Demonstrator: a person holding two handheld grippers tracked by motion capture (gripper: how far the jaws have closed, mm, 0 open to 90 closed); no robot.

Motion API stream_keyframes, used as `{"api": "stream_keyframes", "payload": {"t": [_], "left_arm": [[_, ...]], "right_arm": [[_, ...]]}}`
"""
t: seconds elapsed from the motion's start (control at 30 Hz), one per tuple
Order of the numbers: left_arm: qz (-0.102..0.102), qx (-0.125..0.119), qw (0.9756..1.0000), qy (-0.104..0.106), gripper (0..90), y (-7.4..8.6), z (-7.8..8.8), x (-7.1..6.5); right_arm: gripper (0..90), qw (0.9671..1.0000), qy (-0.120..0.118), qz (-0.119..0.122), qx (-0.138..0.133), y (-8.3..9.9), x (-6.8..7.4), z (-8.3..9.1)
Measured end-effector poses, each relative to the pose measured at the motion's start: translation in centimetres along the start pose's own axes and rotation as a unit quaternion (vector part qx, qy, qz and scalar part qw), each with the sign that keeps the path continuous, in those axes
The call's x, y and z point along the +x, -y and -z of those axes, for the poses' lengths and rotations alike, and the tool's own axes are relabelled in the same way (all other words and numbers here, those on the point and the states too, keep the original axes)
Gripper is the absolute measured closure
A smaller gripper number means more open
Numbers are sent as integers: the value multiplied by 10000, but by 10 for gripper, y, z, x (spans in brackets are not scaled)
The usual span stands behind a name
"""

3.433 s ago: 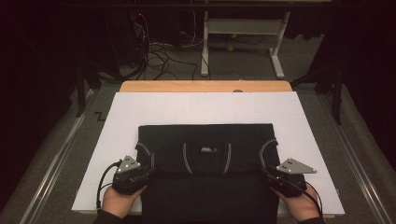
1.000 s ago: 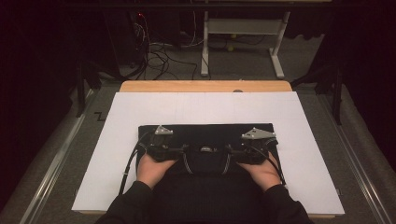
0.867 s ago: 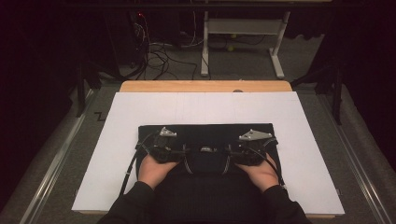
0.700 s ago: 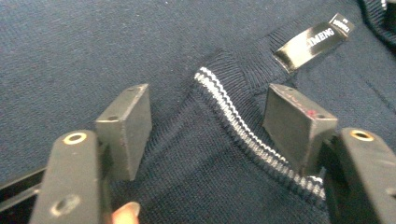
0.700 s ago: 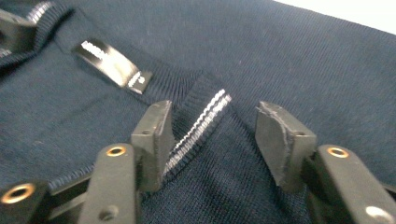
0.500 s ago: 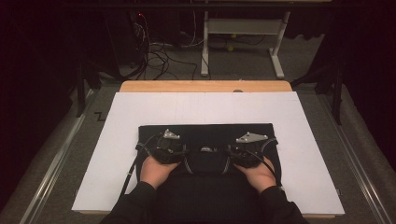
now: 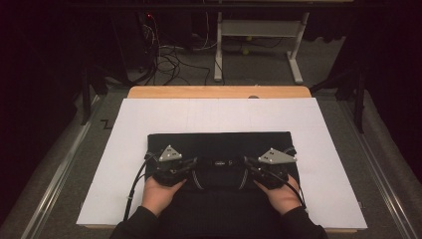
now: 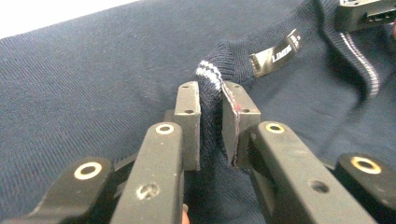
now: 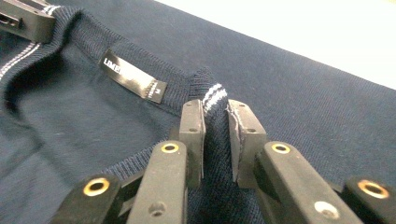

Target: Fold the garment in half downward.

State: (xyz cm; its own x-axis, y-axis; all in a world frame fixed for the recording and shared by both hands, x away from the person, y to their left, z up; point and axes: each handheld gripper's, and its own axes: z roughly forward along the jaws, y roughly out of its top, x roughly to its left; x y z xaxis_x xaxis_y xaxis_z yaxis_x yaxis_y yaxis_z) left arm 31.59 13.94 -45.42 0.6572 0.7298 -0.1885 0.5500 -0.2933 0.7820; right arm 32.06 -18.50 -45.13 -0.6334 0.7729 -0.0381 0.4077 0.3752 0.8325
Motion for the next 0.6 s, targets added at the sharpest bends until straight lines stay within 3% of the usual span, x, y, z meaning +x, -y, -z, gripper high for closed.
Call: {"api": "stream_keyframes", "payload": {"t": [0.13,0.53,0.6], "left_arm": [[-226,-136,9997,-13,740,9,14,-8],[-268,-171,9988,380,739,29,36,-28],[-367,-173,9984,404,739,32,41,-33]], "right_arm": [[781,9997,-101,94,-182,3,7,16],[781,9989,-274,331,-184,17,24,40],[781,9986,-314,367,-203,20,27,44]]}}
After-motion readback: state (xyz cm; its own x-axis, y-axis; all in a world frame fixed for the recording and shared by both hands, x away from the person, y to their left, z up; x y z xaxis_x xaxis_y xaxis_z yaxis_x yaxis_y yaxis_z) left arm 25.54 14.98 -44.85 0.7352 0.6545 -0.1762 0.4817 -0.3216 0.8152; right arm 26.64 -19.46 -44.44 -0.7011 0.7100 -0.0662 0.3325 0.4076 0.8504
